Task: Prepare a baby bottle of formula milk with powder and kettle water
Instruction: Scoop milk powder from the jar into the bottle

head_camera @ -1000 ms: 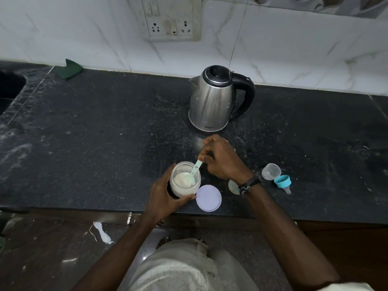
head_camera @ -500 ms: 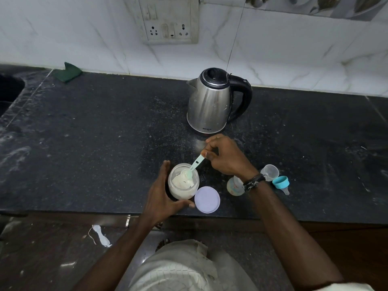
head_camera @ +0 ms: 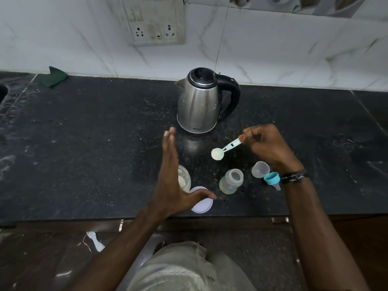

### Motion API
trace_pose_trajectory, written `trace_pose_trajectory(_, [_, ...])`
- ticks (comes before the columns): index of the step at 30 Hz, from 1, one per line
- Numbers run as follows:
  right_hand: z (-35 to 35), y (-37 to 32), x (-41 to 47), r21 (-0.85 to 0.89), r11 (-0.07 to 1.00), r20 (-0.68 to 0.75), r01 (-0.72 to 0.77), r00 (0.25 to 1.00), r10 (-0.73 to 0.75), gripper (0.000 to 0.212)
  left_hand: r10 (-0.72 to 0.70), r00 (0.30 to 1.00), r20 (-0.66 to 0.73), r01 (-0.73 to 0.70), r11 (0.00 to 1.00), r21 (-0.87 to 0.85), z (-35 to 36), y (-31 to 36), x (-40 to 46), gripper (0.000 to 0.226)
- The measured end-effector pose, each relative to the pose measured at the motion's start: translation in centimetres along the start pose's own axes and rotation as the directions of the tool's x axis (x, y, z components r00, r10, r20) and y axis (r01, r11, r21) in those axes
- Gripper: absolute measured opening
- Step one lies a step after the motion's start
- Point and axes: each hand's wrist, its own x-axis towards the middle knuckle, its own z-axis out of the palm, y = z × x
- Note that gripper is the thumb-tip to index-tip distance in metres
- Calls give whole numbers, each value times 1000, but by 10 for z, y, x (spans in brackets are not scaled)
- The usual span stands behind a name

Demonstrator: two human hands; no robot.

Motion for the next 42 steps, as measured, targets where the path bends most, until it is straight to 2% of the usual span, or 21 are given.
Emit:
trace_pose_trajectory(6, [-26,23,-13,-17,991,-33,-134,990,134,18,-37,989,144,53,992,-111,45,15,2,139])
trace_pose_trajectory(12, [-29,44,-20,-16,974,-31,-227,974,226,15,-220,932,290,274,948,-161,93,2,-6,132])
trace_pose_trajectory(16, [-24,53,-19,-93,967,-30,-238,971,236,19,-329,897,295,375,920,-117,113,-7,-7,127])
trace_pose_trajectory(20, [-17,56,-20,-187,963,-31,-192,981,190,29,-385,873,300,433,894,-113,125,-10,-6,119])
trace_pose_trajectory(23, [-12,55,-19,-274,947,-25,-169,985,168,19,-369,890,266,407,908,-101,131,-16,-8,102])
trace_pose_trajectory(28, [-1,45,-23,-455,890,-43,-35,999,18,9,-321,924,209,348,931,-110,132,-21,-8,75])
trace_pose_trajectory(31, [6,36,-34,-557,822,40,121,992,-119,12,-313,915,254,351,929,-118,133,-28,-8,69])
trace_pose_trajectory(34, [12,28,-40,-626,715,180,310,950,-255,18,-274,924,267,319,938,-138,132,-29,-7,55])
trace_pose_trajectory(36, [20,26,-40,-619,715,253,326,944,-212,19,-259,931,259,307,937,-169,130,-27,-7,48])
trace_pose_trajectory(39, [28,31,-40,-682,651,252,333,943,-218,12,-233,936,264,282,945,-166,131,-30,-8,49])
trace_pose_trajectory(42, [27,34,-40,-572,757,270,314,944,-188,11,-208,946,249,259,946,-193,130,-33,-7,47])
